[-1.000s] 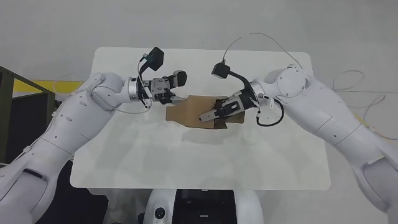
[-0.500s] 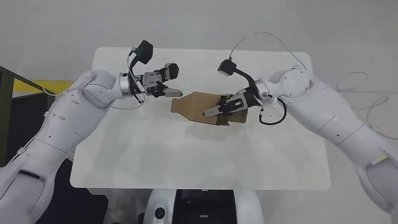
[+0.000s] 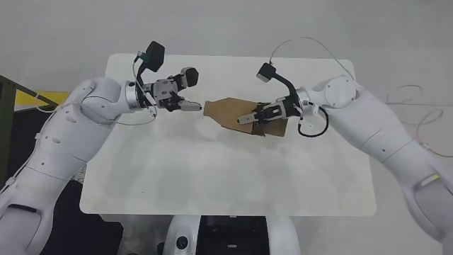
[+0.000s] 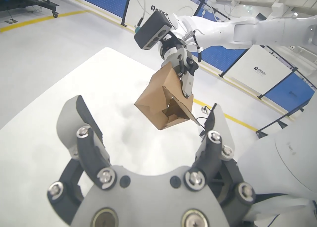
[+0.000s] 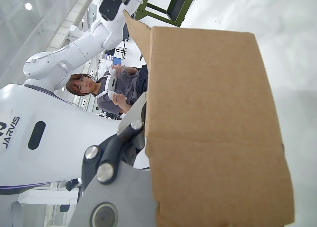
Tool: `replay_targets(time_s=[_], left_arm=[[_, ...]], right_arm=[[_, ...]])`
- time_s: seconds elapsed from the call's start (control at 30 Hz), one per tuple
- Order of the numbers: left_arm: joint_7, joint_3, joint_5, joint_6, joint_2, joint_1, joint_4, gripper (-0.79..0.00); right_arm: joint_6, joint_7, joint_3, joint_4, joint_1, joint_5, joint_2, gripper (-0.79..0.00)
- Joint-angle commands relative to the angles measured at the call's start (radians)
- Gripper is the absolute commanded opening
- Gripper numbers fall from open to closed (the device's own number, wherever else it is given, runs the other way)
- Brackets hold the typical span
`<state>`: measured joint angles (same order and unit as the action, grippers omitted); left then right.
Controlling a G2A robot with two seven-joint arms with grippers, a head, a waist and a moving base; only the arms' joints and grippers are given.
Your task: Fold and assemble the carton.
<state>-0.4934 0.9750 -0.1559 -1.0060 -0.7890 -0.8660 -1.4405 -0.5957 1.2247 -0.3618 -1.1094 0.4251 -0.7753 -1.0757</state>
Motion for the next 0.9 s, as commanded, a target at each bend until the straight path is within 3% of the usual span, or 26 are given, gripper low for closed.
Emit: replay_targets(time_s=[0.0,0.37,0.87], left_arm=[[-0.015,0.0,-0.024,0.021,-0.001,0.003,-0.018,0.0],[-0.044,-0.016,-0.113,0.19,-0.019,0.019,-0.055,0.0],[-0.066,0.01,-0.065,0.235,-0.024,-0.017,-0.026,0.0]], right_arm=[[0.003,0.003,0.0,0.01,-0.002,0.002,-0.006,-0.785],[0.01,0.01,-0.012,0.042,-0.002,0.012,-0.034,-0.785],[0.012,0.012,-0.052,0.011,0.018,0.015,-0.031,-0.785]])
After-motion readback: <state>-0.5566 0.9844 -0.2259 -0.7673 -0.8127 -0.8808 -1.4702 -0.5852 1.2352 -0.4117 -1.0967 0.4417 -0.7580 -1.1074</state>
